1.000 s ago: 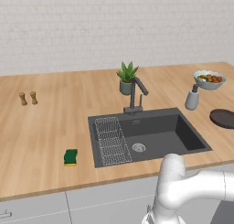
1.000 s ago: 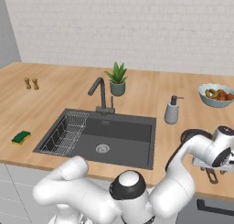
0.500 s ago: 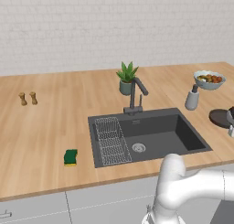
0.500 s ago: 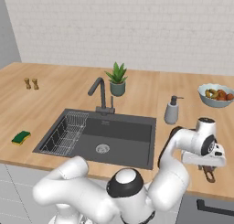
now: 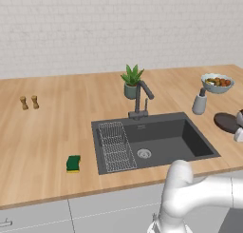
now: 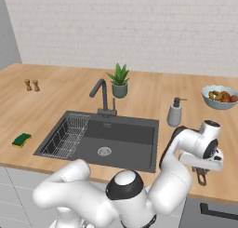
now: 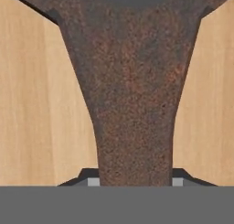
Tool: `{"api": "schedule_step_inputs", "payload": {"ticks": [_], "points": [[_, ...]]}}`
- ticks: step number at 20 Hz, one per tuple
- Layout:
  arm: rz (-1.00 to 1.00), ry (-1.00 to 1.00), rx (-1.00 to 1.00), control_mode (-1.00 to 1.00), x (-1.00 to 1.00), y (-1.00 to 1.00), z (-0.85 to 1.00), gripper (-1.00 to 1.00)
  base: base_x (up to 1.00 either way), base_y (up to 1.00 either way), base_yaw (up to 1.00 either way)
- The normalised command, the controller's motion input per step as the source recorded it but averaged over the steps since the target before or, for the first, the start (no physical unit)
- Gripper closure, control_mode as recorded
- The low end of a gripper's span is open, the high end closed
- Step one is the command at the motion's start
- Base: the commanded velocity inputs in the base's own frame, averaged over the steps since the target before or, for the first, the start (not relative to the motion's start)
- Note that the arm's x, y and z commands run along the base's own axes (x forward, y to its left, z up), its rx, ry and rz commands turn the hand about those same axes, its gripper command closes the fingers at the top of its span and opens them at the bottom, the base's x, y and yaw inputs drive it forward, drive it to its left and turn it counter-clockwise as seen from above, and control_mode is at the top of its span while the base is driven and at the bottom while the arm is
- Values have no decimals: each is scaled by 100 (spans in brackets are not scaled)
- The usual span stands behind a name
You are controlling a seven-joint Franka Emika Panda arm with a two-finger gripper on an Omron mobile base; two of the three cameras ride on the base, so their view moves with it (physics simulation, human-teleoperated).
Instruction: Pick the pan and sponge and place them into the sink. Then turn on the water.
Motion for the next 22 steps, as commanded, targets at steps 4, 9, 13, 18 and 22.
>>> {"api": "schedule_step_inputs", "payload": {"ticks": [4, 9, 13, 18, 22], "points": [[0, -5, 24, -100, 4, 83, 6, 100, 0, 0, 0], [0, -20, 11, -100, 0, 100, 45, 100, 0, 0, 0], [0, -25, 1, -100, 0, 100, 52, 100, 0, 0, 0], [-4, -29, -5, -100, -7, 100, 39, 100, 0, 0, 0], [0, -24, -14, -100, -1, 100, 42, 100, 0, 0, 0]]}}
